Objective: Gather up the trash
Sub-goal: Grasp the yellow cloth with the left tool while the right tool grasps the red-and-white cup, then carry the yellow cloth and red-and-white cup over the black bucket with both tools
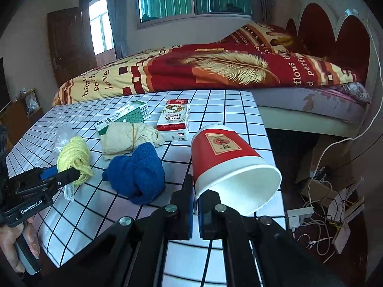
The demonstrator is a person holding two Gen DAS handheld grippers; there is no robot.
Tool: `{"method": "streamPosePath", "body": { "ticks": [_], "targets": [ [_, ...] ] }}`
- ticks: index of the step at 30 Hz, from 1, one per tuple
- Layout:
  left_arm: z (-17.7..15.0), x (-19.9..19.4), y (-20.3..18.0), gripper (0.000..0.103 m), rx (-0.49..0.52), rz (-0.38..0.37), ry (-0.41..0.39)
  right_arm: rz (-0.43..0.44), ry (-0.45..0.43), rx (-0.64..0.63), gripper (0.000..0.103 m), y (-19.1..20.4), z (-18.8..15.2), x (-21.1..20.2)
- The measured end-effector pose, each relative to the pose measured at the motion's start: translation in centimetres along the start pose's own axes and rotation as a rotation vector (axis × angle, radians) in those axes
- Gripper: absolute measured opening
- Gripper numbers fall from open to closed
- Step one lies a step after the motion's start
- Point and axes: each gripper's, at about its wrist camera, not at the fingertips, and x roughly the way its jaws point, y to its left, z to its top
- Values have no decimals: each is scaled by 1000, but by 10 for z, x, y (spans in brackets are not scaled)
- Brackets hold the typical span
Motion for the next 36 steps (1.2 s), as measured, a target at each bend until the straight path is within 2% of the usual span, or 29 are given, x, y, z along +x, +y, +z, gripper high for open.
{"method": "streamPosePath", "body": {
  "ticks": [12, 24, 36],
  "targets": [
    [-23, -38, -17, 37, 28, -26, -13, -27, -32, -36, 3, 10, -29, -54],
    [-48, -77, -49, 37, 68, -85, -26, -48, -83, -8, 3, 9, -60, -120],
    [-69, -94, -88, 37, 129, -146, -13, -90, -70, 29, 3, -10, -97, -158]
  ]
}}
